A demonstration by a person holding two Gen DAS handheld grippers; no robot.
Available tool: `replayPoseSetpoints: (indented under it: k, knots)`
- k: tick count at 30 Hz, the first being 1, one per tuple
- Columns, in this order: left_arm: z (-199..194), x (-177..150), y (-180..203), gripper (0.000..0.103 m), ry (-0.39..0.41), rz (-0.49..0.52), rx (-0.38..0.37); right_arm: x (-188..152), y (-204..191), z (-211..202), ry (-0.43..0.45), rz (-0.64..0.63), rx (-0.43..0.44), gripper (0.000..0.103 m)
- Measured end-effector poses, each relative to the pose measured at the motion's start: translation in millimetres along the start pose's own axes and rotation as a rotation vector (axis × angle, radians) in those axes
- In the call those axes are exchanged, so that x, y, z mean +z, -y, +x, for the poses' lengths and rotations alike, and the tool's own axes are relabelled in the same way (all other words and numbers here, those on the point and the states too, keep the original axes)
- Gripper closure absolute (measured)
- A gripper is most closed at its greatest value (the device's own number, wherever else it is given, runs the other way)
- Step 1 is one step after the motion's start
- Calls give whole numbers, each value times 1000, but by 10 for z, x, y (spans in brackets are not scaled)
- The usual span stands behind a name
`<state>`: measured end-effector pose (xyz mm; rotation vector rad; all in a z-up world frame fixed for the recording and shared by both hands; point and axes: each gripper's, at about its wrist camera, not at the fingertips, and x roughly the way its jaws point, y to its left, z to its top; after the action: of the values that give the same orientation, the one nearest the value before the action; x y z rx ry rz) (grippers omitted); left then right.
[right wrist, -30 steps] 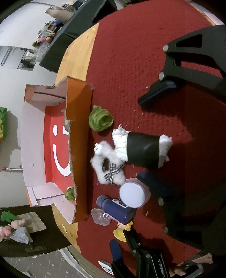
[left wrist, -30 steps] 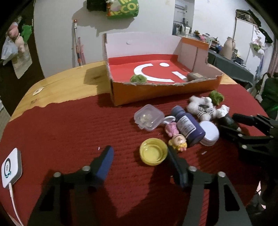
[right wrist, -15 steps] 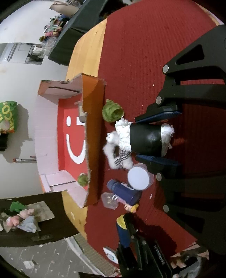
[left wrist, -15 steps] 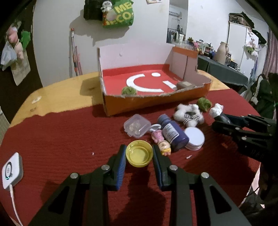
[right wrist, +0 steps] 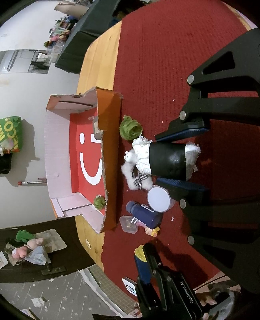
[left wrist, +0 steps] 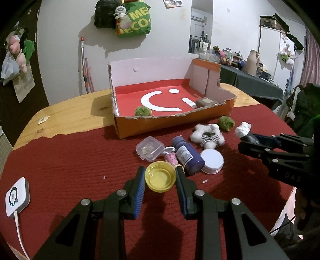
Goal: Organize objects
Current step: 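Lift both held items and carry them over the red box floor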
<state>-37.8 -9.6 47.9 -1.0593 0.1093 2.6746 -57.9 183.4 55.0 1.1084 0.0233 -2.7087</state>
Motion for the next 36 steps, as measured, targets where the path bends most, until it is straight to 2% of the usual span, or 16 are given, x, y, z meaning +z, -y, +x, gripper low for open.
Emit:
replayPoseSetpoints:
  k: [10,16,28,36]
  knots:
    - [-18,11,21,72,7,0,-7,18,1,-34,6,3,15,68]
    - [-64,126,46,72,29,6,-27,133,-24,-83,27,-13,28,68]
    - [40,651,119,72,52,69,-81,736,18,0,49,-42,107,68]
    - [470,1024,123,72,-26,126,-148,1099,76,425,-37,-49,156,68]
